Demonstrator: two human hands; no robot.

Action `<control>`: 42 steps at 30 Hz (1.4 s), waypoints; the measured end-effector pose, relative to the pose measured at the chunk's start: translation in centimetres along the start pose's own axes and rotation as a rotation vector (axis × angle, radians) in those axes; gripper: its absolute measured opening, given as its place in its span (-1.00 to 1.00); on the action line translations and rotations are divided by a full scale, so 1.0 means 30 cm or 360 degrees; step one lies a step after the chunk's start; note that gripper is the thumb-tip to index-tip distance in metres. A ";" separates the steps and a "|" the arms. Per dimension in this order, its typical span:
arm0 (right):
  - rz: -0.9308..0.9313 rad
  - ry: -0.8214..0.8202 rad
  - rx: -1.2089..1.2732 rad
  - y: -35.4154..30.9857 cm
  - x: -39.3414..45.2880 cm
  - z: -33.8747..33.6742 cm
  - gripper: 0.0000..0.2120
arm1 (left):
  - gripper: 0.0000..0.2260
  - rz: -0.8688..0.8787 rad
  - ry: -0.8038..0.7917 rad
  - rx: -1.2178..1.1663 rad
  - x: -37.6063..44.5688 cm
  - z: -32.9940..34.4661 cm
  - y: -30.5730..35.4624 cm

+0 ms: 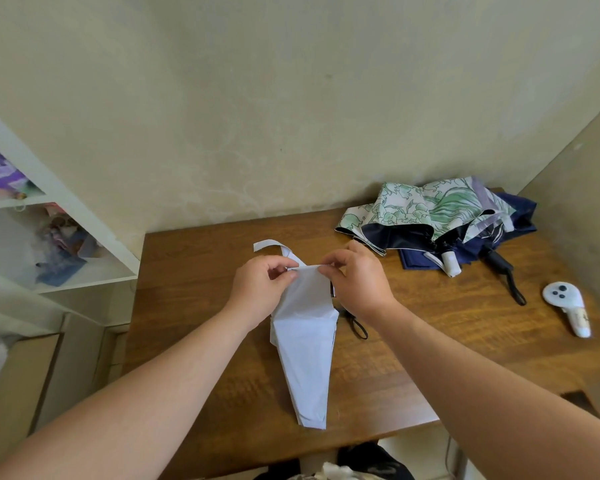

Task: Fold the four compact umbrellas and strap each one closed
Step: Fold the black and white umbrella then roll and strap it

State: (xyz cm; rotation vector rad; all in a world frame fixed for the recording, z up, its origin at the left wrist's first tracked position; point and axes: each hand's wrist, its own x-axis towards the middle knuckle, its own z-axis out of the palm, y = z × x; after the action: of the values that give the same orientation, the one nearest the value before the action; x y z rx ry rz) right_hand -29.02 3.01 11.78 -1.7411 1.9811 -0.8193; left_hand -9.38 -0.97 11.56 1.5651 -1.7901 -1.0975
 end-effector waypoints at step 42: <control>-0.0835 -0.0733 -0.0500 0.281 -0.467 0.273 -0.79 | -0.45 0.0670 -0.0812 0.1536 -0.133 0.163 -0.312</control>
State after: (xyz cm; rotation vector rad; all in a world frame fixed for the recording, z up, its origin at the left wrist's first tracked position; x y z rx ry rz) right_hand -28.04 15.87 -1.18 -2.4205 1.4177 -0.2039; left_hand -7.37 4.02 1.64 1.2672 -3.1200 -0.4262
